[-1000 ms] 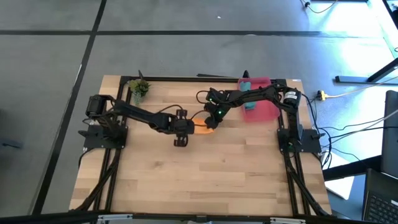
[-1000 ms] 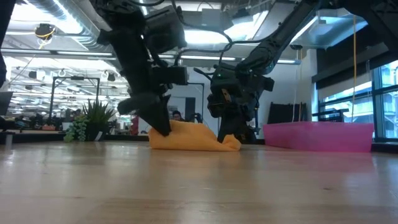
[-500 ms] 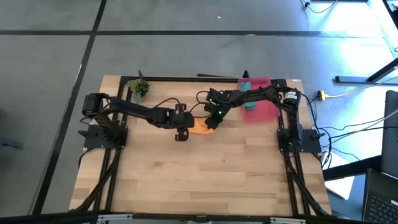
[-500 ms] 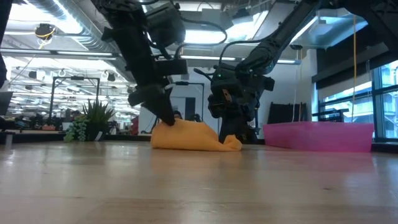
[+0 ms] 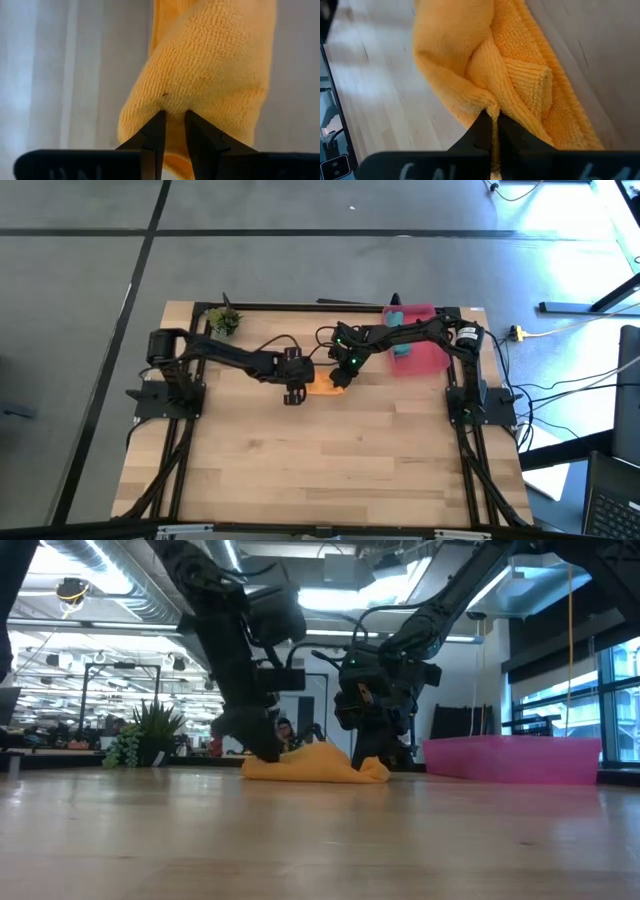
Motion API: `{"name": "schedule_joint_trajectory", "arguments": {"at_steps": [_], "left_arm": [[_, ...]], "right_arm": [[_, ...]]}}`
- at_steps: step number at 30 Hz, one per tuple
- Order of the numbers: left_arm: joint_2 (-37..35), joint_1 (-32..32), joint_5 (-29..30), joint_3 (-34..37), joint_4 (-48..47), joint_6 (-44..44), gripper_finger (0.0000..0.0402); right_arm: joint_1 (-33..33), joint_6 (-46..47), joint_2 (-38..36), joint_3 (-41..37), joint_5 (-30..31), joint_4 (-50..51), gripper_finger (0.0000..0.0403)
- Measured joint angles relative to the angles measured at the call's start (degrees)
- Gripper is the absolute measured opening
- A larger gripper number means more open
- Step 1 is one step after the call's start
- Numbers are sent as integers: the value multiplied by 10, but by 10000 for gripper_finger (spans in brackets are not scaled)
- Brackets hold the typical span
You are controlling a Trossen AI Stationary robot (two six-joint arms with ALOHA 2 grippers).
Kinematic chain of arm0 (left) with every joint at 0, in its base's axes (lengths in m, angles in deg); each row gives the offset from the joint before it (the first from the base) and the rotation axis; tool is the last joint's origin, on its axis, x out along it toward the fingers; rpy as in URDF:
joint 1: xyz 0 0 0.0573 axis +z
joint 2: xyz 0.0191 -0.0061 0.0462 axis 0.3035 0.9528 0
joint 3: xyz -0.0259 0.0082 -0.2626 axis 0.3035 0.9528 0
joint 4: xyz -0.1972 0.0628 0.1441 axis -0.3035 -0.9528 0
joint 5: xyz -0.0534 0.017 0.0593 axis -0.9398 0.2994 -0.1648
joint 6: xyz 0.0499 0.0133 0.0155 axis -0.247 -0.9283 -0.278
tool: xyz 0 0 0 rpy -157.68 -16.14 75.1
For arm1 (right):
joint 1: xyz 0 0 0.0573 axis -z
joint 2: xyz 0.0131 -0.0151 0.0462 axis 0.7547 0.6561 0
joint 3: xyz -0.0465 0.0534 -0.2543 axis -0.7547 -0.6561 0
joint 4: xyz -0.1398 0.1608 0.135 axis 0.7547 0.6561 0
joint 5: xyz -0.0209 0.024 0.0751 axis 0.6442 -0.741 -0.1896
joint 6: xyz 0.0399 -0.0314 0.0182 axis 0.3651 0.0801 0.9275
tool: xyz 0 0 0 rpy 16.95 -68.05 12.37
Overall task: Roll microfiber towels into tight, uniform cylinder then place into a basket
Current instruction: Roll the yellow microfiber cloth on the table
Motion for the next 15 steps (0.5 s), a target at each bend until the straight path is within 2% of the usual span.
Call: {"name": "schedule_joint_trajectory", "arguments": {"at_steps": [11, 15], "left_arm": [[35, 19, -27, -3, 11, 0, 57], [36, 19, -32, -2, 8, 0, 51]], "right_arm": [[0, -19, 0, 0, 0, -1, 10], [0, -47, 0, -1, 0, -4, 22]]}}
